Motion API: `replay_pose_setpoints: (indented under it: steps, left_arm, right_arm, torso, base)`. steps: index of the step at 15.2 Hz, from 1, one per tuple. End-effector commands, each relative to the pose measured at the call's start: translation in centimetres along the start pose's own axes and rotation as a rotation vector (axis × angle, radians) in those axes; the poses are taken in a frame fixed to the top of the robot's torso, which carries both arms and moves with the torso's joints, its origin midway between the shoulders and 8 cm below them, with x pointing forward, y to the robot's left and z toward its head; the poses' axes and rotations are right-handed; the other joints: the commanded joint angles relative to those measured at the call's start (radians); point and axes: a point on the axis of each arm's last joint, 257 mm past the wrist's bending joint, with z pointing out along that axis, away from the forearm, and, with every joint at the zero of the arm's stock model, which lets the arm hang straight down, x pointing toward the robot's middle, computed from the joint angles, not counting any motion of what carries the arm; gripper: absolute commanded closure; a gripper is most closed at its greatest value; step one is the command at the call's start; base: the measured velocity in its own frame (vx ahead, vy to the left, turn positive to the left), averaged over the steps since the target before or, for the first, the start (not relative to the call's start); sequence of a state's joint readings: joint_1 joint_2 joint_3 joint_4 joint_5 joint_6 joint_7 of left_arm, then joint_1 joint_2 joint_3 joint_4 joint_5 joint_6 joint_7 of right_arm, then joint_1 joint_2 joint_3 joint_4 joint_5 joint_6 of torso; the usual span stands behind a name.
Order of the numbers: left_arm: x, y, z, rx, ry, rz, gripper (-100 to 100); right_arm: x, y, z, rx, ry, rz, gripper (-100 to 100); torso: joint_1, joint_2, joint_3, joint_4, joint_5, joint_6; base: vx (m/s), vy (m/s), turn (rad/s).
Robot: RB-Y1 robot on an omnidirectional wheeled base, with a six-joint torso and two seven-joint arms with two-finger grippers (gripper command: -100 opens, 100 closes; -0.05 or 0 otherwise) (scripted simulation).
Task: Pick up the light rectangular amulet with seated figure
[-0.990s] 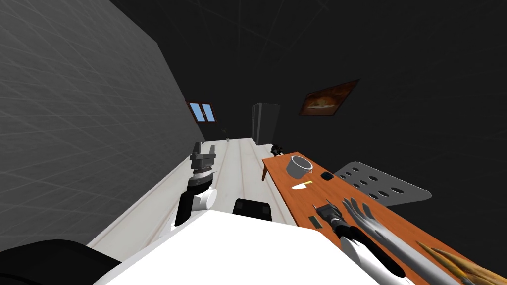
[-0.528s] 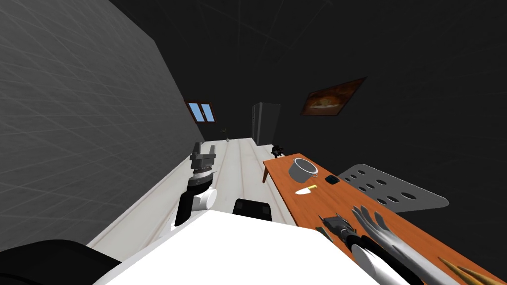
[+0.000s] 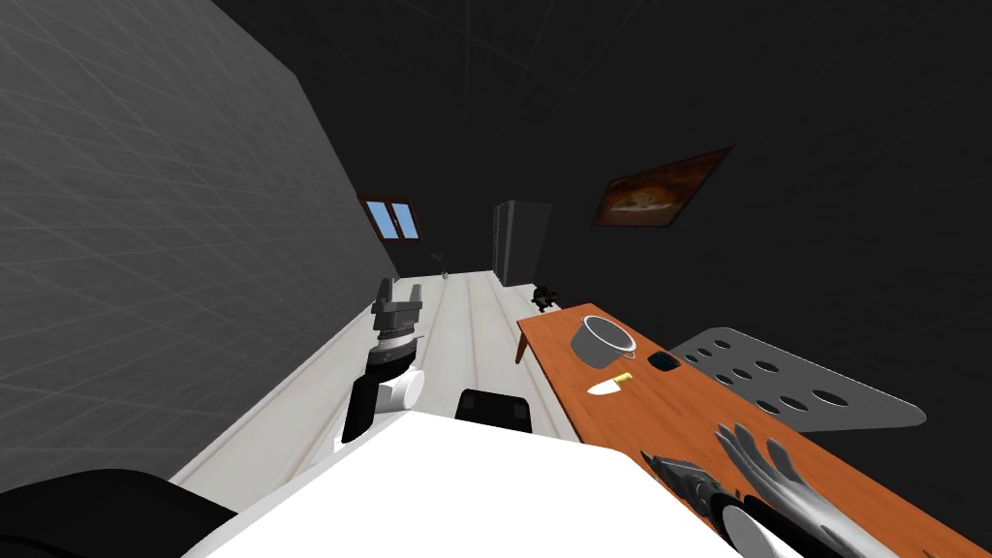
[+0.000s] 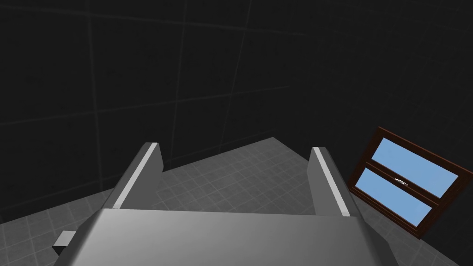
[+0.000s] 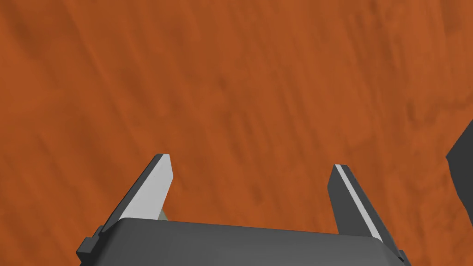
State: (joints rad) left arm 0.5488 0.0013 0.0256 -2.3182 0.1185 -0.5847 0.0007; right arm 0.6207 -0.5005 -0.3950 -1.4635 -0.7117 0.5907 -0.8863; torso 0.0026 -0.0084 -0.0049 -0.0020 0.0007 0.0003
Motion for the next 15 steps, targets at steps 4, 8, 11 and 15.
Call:
replay_pose_setpoints:
  steps: [4, 8, 11, 15]
  left_arm:
    - [0.0, 0.0, 0.0, 0.000, 0.000, 0.000, 0]
    - [0.0, 0.0, 0.0, 0.000, 0.000, 0.000, 0]
    - [0.0, 0.0, 0.0, 0.000, 0.000, 0.000, 0]
    - [0.0, 0.0, 0.0, 0.000, 0.000, 0.000, 0]
  right_arm:
    - [-3.2, 0.0, -0.1, 0.040, -0.089, 0.133, -100]
    - [-7.2, 0.2, -0.7, 0.080, -0.197, 0.300, -100]
    - [-9.0, 0.2, -1.1, 0.096, -0.247, 0.379, -100]
    - [-11.9, 0.1, -2.2, 0.122, -0.336, 0.527, -100]
  torso:
    - [-0.001, 0.001, 0.000, 0.000, 0.000, 0.000]
    - [-0.001, 0.002, 0.001, 0.000, 0.000, 0.000]
    - [0.001, 0.001, 0.000, 0.000, 0.000, 0.000]
    - [-0.001, 0.003, 0.001, 0.001, 0.000, 0.000]
  base:
    - [0.093, 0.026, -0.006]
    - [0.092, 0.026, -0.010]
    - [0.096, 0.045, -0.011]
    - [0.076, 0.029, -0.013]
